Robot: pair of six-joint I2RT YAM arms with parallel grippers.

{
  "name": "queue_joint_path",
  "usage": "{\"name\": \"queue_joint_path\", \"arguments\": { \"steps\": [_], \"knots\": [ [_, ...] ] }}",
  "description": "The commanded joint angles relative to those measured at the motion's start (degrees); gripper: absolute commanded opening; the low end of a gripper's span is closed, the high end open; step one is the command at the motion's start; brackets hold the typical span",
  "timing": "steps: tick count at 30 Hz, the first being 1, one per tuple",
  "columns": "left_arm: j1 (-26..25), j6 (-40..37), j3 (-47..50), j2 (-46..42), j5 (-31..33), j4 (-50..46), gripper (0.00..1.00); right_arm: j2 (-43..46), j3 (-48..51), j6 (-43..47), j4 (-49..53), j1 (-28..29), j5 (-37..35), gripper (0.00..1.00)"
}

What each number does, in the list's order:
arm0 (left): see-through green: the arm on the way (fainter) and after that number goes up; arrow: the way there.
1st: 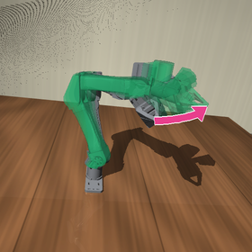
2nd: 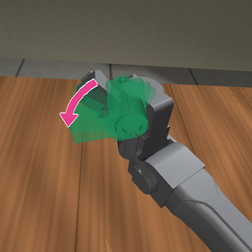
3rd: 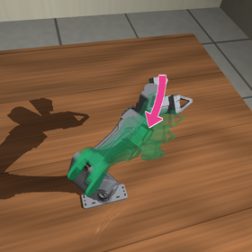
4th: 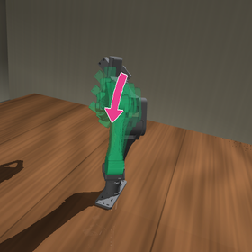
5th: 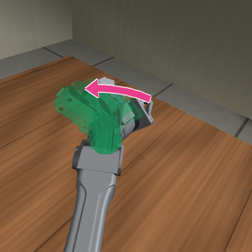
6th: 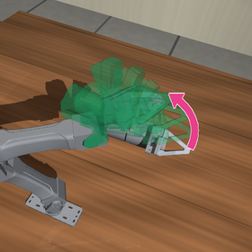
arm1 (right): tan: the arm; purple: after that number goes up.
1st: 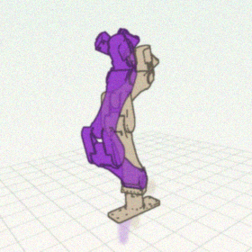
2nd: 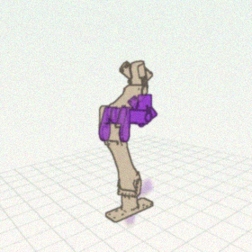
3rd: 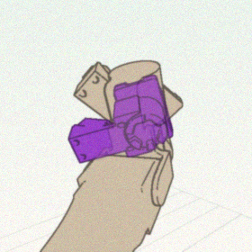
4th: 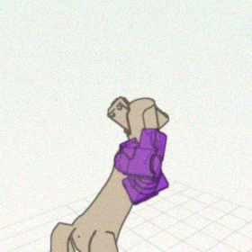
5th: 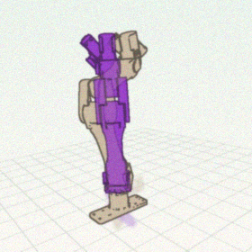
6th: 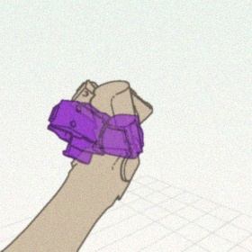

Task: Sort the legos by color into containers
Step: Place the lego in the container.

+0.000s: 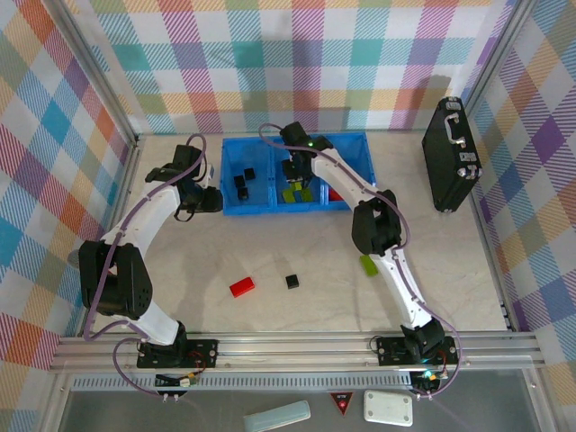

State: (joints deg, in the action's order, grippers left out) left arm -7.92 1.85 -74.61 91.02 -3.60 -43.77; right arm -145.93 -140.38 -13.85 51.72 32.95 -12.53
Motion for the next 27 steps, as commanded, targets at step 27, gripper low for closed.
{"name": "queue_joint_path", "arguments": {
  "steps": [27],
  "knots": [
    [0.8, -0.17, -0.21, 0.25, -1.8, -1.15, 0.43, 4.24, -1.41, -2.56, 2.8, 0.27, 3.68, 0.38]
  ]
}}
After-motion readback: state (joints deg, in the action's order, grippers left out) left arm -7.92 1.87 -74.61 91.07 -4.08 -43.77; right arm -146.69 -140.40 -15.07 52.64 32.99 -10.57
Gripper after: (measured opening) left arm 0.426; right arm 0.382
